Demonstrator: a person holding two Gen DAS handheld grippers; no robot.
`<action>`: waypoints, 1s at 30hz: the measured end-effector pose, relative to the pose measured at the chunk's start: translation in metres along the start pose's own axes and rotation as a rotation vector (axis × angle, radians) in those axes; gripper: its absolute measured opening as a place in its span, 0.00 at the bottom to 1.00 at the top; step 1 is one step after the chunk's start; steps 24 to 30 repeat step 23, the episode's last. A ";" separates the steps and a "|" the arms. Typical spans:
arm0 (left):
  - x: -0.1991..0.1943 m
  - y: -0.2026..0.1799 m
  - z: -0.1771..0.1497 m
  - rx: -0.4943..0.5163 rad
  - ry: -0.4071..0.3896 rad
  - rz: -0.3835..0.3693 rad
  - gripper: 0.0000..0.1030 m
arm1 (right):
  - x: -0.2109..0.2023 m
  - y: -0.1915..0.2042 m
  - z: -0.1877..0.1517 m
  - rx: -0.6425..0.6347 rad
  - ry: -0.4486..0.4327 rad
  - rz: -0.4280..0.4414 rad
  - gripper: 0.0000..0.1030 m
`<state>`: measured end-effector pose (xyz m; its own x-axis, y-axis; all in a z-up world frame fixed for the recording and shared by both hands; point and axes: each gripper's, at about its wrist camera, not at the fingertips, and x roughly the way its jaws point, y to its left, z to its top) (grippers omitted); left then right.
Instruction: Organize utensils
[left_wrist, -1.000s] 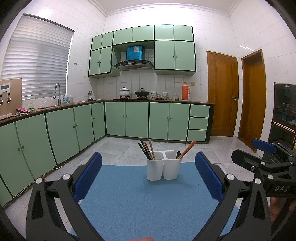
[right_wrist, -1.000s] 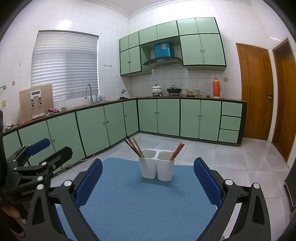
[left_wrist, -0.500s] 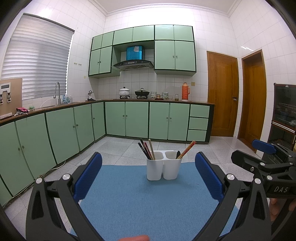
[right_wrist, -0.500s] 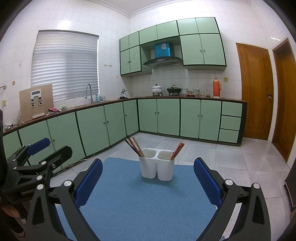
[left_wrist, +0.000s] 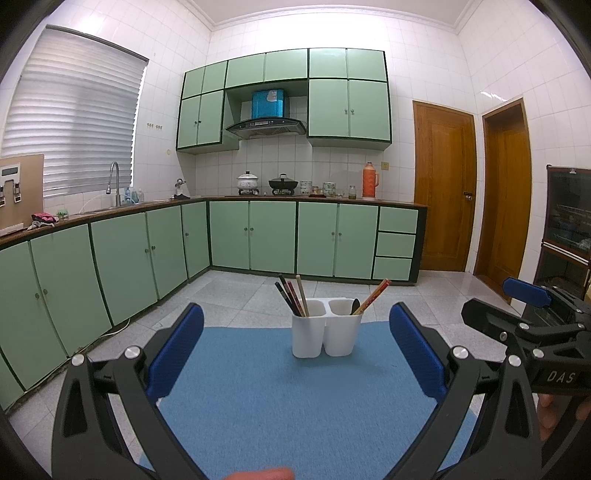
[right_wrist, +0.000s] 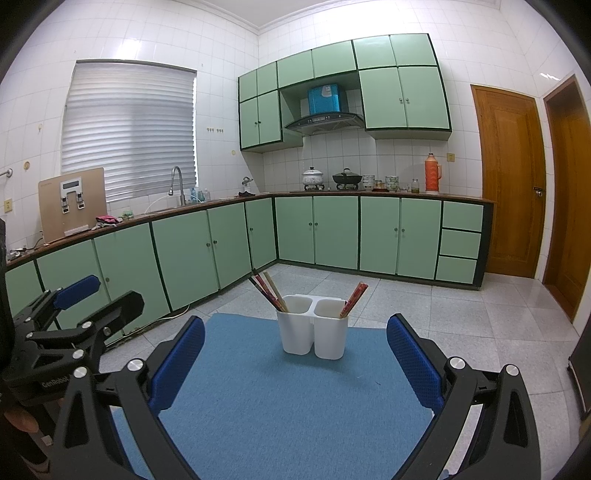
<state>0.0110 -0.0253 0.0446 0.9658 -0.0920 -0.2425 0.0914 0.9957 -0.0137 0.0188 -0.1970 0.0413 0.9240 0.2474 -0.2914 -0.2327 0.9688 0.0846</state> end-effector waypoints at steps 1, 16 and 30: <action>0.000 0.000 -0.001 -0.001 0.001 0.000 0.95 | 0.000 0.000 0.000 0.000 0.000 -0.001 0.94; 0.003 0.001 -0.001 -0.013 0.010 0.000 0.95 | 0.000 -0.001 0.000 0.000 0.000 0.001 0.94; 0.003 0.001 -0.001 -0.012 0.012 0.000 0.95 | 0.000 -0.001 -0.002 0.004 -0.001 -0.001 0.94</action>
